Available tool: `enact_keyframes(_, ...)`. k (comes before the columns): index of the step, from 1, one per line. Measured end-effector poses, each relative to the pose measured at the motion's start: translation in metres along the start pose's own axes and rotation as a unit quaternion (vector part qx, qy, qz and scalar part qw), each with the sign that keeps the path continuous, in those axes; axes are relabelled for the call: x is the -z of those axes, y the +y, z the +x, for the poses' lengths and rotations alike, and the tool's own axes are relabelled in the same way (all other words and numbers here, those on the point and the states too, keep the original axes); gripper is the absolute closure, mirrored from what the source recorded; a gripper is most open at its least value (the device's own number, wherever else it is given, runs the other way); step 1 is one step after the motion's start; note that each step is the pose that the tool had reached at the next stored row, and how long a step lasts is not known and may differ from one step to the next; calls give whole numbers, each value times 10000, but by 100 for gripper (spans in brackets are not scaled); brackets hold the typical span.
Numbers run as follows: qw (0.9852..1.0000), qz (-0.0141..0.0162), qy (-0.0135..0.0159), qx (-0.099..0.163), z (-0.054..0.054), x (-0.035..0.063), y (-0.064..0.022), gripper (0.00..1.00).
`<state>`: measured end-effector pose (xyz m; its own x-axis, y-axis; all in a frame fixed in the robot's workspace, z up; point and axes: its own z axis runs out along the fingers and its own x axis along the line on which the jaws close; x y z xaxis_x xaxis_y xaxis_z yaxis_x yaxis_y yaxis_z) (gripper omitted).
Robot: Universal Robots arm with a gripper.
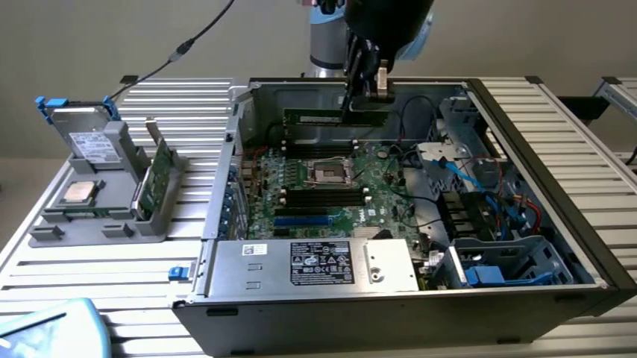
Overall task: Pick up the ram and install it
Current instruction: 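Pick up the ram and move it above insertion slot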
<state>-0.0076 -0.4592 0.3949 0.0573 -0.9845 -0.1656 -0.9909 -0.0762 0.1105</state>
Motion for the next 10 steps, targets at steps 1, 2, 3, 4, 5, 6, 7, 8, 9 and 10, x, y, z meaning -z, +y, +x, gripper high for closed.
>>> enact_keyframes(1,10000,-3,19,-3,-31,-13,-3,87)
enact_keyframes(2,10000,-13,67,-10,-58,-19,-6,87)
enact_keyframes(3,9999,-22,122,-17,-77,-25,-8,87)
enact_keyframes(4,9998,-32,194,-24,-89,-29,-9,87)
enact_keyframes(5,9996,-39,264,-30,-98,-33,-10,87)
enact_keyframes(6,9994,-44,331,-32,-104,-37,-11,87)
enact_keyframes(7,9992,-49,386,-25,-108,-42,-12,87)
enact_keyframes(8,9991,-54,431,-14,-110,-47,-13,87)
enact_keyframes(9,9989,-57,464,1,-114,-56,-14,87)
enact_keyframes(10,9988,-59,487,10,-120,-67,-16,87)
